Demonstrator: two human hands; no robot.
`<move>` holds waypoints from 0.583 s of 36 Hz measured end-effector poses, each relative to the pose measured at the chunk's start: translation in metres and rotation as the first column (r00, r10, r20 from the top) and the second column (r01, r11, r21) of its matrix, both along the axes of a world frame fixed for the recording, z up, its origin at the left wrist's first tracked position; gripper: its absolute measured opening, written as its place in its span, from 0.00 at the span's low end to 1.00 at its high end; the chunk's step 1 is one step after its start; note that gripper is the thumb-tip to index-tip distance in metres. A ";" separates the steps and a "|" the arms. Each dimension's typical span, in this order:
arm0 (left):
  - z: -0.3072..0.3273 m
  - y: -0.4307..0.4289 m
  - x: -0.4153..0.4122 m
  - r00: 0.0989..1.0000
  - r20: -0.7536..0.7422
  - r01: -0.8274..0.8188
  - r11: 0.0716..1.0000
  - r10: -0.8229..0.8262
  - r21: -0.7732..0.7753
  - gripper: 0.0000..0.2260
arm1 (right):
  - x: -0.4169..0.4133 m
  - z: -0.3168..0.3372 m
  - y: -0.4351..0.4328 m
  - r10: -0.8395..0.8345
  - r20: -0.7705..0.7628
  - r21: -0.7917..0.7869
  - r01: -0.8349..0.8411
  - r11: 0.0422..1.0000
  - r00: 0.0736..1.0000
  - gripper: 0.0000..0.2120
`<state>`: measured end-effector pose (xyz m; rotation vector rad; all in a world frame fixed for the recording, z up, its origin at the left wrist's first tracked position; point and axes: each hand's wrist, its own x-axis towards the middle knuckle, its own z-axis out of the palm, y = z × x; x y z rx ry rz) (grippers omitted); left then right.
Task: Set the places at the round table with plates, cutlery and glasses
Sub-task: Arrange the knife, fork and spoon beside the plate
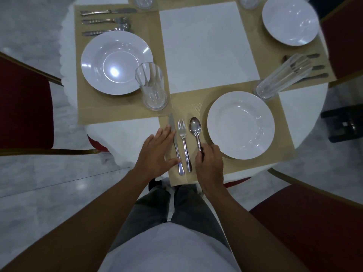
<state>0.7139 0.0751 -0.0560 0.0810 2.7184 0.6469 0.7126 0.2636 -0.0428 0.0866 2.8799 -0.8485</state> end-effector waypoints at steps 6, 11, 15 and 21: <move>-0.002 0.000 0.000 1.000 0.011 0.012 1.000 -0.012 -0.027 0.44 | 0.004 0.000 -0.002 -0.032 -0.016 0.016 0.032 0.999 0.999 0.10; -0.004 -0.001 0.002 1.000 0.011 0.027 0.999 -0.026 -0.037 0.44 | 0.003 -0.002 0.001 -0.053 0.024 -0.019 0.053 0.998 0.998 0.11; -0.002 0.000 0.002 0.999 0.018 0.034 0.998 -0.033 -0.054 0.44 | 0.005 -0.002 0.001 -0.044 0.008 -0.050 0.044 0.998 0.999 0.11; 0.001 0.003 0.002 0.999 0.013 0.043 0.996 -0.042 -0.080 0.43 | 0.008 0.004 -0.009 0.096 -0.067 -0.036 -0.099 0.994 0.993 0.09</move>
